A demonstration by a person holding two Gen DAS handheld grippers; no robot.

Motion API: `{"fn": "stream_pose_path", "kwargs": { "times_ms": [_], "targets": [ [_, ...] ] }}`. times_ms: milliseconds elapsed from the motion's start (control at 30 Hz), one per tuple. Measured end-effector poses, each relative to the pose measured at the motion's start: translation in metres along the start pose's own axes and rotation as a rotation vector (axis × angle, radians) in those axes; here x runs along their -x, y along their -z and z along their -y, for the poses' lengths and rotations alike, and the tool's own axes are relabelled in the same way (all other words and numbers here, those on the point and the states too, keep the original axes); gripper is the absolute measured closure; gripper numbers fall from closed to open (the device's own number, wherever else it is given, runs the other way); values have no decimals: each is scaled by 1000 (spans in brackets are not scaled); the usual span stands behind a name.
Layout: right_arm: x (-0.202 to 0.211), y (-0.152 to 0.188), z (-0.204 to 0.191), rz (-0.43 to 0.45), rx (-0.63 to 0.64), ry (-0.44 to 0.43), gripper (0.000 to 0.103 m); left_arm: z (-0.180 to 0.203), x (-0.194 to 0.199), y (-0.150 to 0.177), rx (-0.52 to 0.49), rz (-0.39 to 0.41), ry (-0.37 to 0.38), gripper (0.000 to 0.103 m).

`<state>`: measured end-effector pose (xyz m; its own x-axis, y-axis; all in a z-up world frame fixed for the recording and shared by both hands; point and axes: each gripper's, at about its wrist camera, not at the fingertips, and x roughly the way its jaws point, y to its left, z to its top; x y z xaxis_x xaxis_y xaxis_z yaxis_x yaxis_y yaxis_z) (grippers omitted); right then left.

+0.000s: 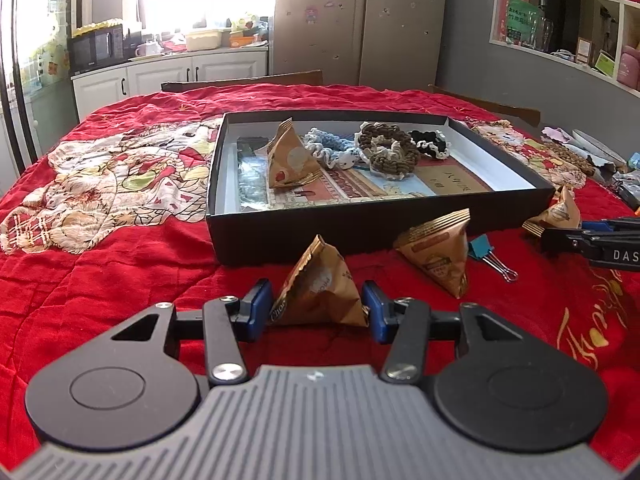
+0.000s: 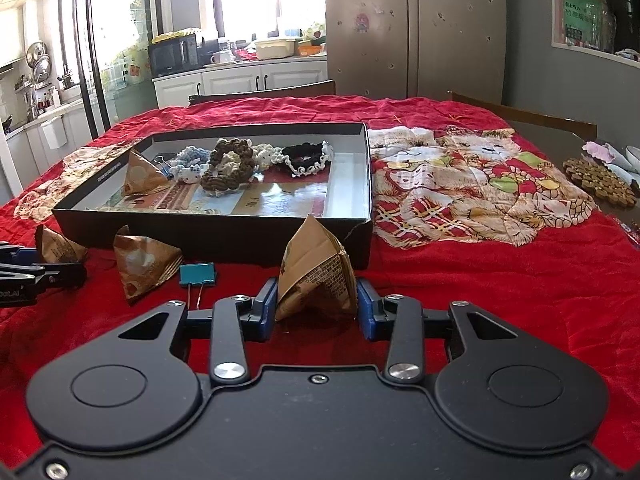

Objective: Organize objects

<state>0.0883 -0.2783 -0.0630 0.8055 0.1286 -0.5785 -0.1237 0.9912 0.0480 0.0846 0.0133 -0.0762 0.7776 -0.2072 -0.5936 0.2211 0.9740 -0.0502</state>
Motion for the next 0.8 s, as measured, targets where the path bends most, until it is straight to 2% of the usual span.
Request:
{"fn": "stream_pose_path", "kwargs": {
  "times_ms": [800],
  "targets": [
    [36, -15, -13, 80, 34, -60, 66, 19, 28, -16, -38, 64, 79, 52]
  ]
}}
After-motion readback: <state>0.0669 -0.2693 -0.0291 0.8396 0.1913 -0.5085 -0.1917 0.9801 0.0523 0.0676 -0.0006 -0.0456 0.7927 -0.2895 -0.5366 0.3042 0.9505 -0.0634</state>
